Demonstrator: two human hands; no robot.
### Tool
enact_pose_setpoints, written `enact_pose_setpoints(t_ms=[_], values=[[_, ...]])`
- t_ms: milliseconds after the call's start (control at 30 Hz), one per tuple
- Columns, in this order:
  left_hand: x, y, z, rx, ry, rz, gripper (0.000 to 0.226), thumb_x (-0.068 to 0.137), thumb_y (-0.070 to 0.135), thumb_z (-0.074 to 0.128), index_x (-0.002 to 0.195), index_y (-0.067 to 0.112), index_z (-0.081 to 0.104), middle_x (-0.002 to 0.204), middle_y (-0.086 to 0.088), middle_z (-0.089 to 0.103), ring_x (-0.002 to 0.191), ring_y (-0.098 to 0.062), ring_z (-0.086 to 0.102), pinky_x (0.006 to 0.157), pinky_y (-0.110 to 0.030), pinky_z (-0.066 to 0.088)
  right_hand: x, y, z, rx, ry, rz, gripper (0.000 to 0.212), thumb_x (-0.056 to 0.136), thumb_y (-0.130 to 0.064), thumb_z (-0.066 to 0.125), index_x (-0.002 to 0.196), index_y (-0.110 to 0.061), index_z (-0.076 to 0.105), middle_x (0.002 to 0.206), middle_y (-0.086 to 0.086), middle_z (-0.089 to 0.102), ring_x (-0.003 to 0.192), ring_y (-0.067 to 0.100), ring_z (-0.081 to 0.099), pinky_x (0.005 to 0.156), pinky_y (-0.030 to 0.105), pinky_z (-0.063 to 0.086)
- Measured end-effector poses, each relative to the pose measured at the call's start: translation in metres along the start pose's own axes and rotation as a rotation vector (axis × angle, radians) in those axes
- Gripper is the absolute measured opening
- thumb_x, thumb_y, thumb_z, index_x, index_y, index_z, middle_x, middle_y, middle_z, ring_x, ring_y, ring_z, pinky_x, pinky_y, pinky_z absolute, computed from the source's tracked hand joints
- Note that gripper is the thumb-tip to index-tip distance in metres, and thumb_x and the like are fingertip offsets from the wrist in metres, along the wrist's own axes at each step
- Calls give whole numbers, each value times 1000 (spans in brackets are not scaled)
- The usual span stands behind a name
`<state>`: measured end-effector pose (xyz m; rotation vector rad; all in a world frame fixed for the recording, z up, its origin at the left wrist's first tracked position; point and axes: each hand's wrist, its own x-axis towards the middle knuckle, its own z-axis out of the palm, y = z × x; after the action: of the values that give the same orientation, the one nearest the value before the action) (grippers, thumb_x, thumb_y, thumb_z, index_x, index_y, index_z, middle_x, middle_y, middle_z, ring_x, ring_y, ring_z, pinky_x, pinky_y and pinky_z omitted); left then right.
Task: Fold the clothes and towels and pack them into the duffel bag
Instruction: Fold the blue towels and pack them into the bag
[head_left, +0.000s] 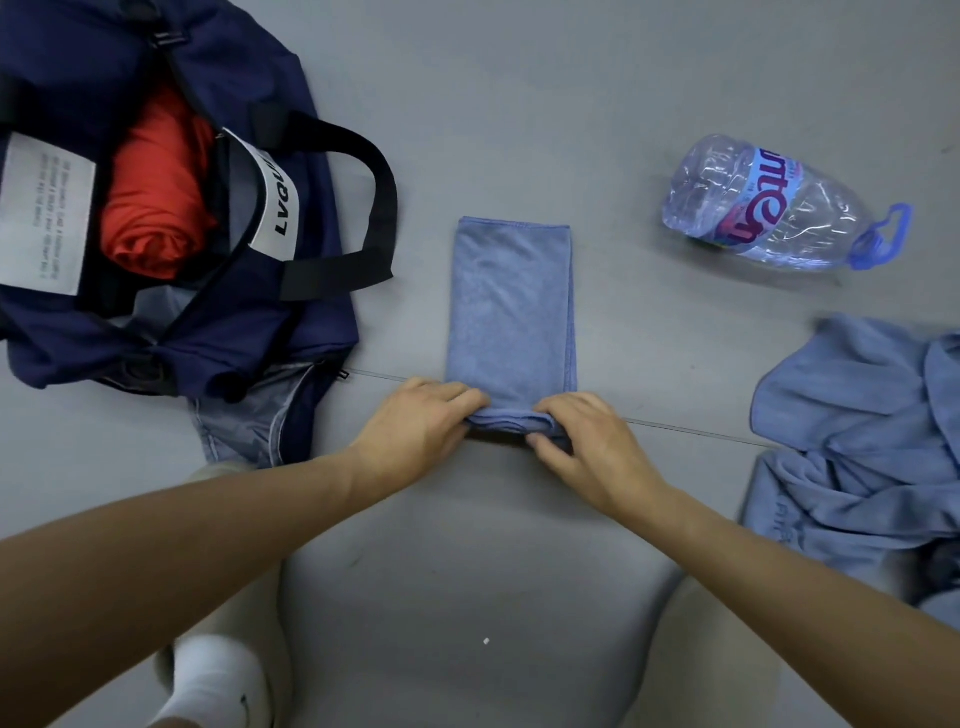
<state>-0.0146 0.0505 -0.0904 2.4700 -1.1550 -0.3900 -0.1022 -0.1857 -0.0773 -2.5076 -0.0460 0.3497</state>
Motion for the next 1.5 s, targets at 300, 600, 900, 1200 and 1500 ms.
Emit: enact_pose_setpoints(t_ms=[300,600,900,1200,1500], values=[[6,1,-14,-127,-41,-198,35,97,54,34,109,30,58,75,5,64,72,-25,60,64,-39,47,2,-5,-2,-162,50,-74,23,87,-18,58,109,-21,61,87,0,67,83,31,62,79,39,45],[6,0,-19,-219,-35,-346,16,100,39,55,104,25,61,75,10,56,78,-25,61,66,-33,36,3,-11,-2,47,4,118,38,101,-22,49,139,-27,48,127,0,63,109,29,62,88,43,50],[21,0,-17,-45,3,-315,22,95,35,61,113,23,58,112,0,62,94,-30,62,76,-40,51,7,-1,18,-519,-50,-319,70,95,-48,55,154,-15,36,159,7,35,148,29,30,118,51,29],[-11,-24,7,199,-116,137,67,99,51,43,155,15,34,159,-8,36,147,-28,33,119,-46,33,10,12,16,-468,-125,-130,85,90,-58,55,158,-17,24,164,0,26,152,20,20,121,51,24],[-5,-24,4,93,-77,71,57,93,37,62,145,18,52,151,-6,49,137,-30,49,108,-48,45,12,16,12,-338,-59,-104,70,91,-58,40,152,-25,38,159,-6,36,150,18,25,121,49,22]])
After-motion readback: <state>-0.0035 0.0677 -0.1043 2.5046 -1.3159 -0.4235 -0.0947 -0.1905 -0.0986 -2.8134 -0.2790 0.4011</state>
